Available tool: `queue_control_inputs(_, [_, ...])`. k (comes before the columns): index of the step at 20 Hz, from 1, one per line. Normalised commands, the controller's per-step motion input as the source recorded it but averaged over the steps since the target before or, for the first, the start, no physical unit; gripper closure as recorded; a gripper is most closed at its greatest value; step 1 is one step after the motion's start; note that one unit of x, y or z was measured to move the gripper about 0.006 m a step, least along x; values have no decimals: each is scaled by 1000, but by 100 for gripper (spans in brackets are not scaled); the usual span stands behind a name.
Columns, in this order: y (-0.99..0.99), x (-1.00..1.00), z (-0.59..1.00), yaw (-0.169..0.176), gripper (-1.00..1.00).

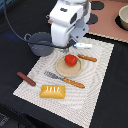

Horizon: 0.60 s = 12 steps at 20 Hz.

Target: Interact with the objects in diverse but meaningful ways.

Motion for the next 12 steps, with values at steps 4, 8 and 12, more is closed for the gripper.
queue_control_inputs(4, [-152,310,-294,22,-100])
queue_control_inputs(8, [-109,72,-247,16,-100])
queue_control_inputs(12, [-85,0,-162,0,-100])
